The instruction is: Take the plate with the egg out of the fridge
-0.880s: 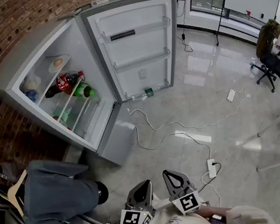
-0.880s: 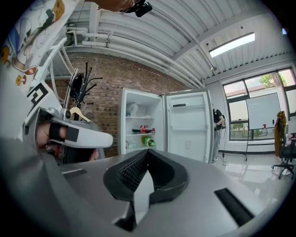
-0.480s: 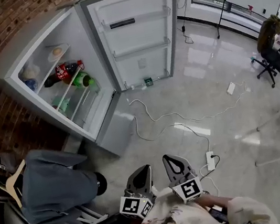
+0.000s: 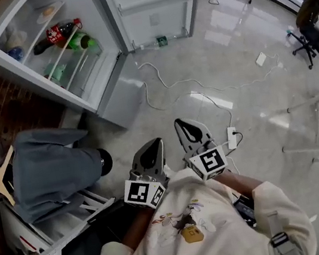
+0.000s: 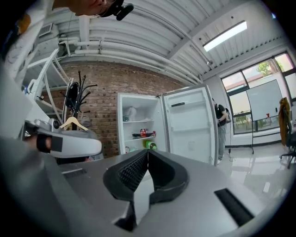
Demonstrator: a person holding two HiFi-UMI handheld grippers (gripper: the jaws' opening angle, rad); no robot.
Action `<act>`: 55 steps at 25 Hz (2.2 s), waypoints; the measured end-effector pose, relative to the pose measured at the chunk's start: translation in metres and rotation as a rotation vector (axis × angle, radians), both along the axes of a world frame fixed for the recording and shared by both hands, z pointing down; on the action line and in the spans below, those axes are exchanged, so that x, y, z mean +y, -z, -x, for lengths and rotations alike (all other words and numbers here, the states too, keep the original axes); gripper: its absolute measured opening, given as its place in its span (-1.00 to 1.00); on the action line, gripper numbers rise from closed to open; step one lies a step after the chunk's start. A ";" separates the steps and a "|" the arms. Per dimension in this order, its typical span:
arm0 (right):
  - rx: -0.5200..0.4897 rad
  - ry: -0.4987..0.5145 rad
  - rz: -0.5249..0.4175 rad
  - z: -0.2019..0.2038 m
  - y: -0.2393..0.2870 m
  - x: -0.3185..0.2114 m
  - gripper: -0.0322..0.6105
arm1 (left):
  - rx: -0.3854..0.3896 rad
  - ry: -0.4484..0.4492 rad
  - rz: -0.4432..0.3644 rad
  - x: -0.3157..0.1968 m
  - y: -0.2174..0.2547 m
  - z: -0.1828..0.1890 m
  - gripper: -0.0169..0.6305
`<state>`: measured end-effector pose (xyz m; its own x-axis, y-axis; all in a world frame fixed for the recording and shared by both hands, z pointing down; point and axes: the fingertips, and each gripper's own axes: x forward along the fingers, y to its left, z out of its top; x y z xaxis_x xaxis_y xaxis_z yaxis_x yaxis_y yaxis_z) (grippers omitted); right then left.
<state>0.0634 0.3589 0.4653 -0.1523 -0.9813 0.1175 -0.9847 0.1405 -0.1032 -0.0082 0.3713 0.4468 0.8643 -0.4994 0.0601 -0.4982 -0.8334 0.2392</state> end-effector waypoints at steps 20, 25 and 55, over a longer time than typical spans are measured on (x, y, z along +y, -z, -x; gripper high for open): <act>0.080 -0.104 -0.017 0.044 -0.005 -0.026 -0.88 | 0.028 -0.032 0.082 -0.039 -0.018 0.066 -0.92; 0.072 -0.081 0.063 0.073 -0.031 -0.023 -0.88 | 0.023 -0.026 0.137 -0.054 -0.034 0.087 -0.92; -0.004 -0.056 0.012 -0.064 -0.030 -0.193 -0.88 | 0.010 0.034 0.095 -0.239 -0.016 -0.053 -0.92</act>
